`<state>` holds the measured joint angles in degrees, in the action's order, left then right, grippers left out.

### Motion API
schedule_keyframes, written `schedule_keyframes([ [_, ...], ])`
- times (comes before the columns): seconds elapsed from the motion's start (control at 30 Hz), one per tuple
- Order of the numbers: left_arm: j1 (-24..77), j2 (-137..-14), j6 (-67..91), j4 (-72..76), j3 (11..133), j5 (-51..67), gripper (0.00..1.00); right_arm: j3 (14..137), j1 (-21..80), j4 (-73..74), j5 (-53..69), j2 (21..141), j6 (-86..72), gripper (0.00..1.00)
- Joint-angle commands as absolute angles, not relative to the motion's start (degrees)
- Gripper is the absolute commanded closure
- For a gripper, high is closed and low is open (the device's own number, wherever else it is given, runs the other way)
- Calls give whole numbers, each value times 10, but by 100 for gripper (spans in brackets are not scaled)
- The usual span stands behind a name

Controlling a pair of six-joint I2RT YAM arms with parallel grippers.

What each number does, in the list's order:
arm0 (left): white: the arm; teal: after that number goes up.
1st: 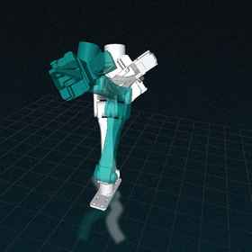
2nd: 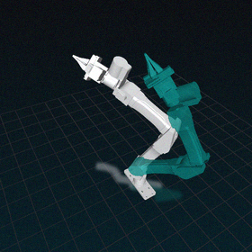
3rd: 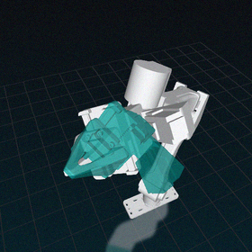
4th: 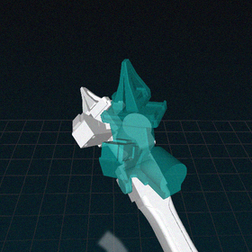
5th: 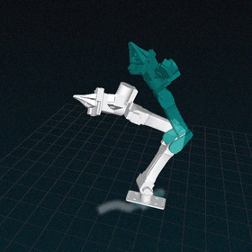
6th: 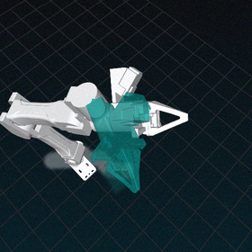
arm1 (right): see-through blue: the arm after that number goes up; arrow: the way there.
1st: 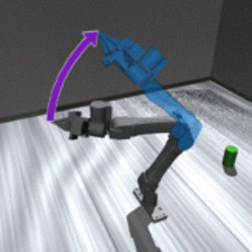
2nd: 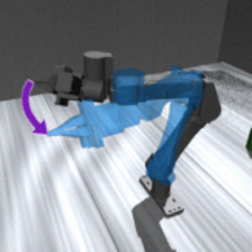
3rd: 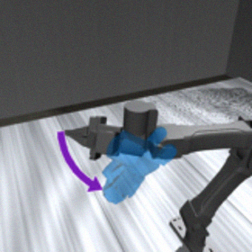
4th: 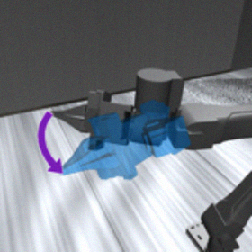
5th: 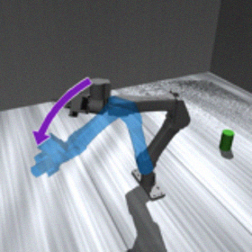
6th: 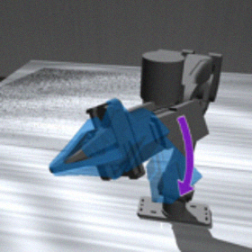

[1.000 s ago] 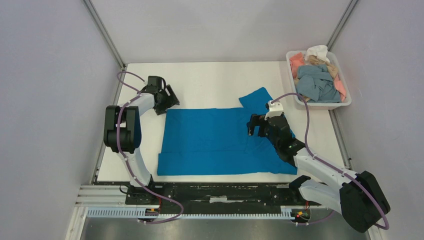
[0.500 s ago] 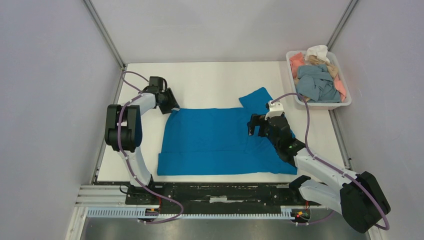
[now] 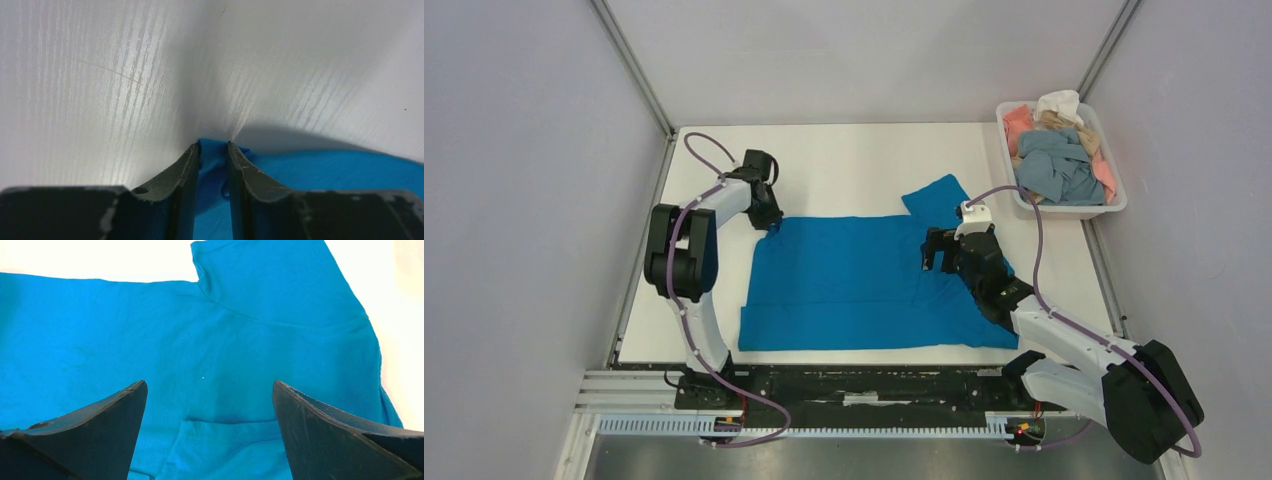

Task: Fold and stack the t-shirts
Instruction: Grab the side of the flattened tshirt furthest away from the robot with both arms

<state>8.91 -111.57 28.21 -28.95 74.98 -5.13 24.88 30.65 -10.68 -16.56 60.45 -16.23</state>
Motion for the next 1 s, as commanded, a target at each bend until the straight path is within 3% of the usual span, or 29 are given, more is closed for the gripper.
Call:
schedule_keyframes([
  [0.0,92,-1162,268,-363,756,-92,68,250,307,-125,-183,604,-152,2],
  [0.1,92,-1169,266,-370,768,-89,77,250,307,-126,-186,604,-151,2],
  [0.17,92,-1173,263,-374,775,-91,96,250,307,-125,-186,603,-148,2],
  [0.2,92,-1174,265,-375,776,-102,98,250,306,-125,-187,602,-147,2],
  [0.5,93,-1103,265,-325,754,-120,98,304,304,-69,-236,633,-166,2],
  [0.97,94,-1004,270,-283,687,-134,98,716,218,108,-294,999,-135,2],
])
